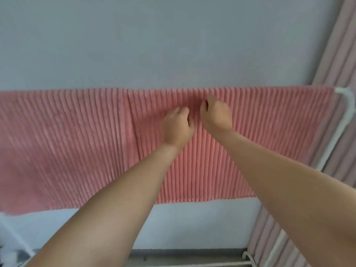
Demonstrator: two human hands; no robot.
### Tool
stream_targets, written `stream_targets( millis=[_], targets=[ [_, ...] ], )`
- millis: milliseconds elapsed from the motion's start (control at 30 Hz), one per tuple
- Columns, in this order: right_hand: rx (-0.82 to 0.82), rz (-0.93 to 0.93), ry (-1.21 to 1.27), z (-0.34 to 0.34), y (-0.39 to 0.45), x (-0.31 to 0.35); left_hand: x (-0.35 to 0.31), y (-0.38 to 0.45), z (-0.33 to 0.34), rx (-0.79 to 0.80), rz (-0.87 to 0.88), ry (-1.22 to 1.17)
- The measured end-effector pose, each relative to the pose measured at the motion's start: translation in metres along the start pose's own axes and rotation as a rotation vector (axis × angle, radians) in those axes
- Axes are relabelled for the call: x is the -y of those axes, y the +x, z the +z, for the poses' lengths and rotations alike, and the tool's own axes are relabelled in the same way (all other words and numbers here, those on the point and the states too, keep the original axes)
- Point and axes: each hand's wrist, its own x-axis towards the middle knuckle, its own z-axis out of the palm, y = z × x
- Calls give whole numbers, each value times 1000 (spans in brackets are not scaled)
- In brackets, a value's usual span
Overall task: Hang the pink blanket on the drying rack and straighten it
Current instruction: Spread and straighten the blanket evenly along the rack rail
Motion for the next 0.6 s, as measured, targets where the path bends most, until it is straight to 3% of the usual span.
stream_targets(
  millis=[100, 200, 267, 367, 600],
  targets=[
    [-183, -228, 55, 0, 47, 17, 1, 30, -2, -224, 45, 107],
    [40, -368, 117, 13, 77, 28, 7, 51, -8, -333, -124, 285],
    [246, -399, 130, 23, 86, 31, 13, 58, -17, -256, -284, 415],
    [368, -503, 105, 32, 90, 31, 20, 63, -36, -16, -489, 507],
    [528, -607, 141, 43, 96, 58, 47, 69, -70, 212, -544, 579]
  ],
)
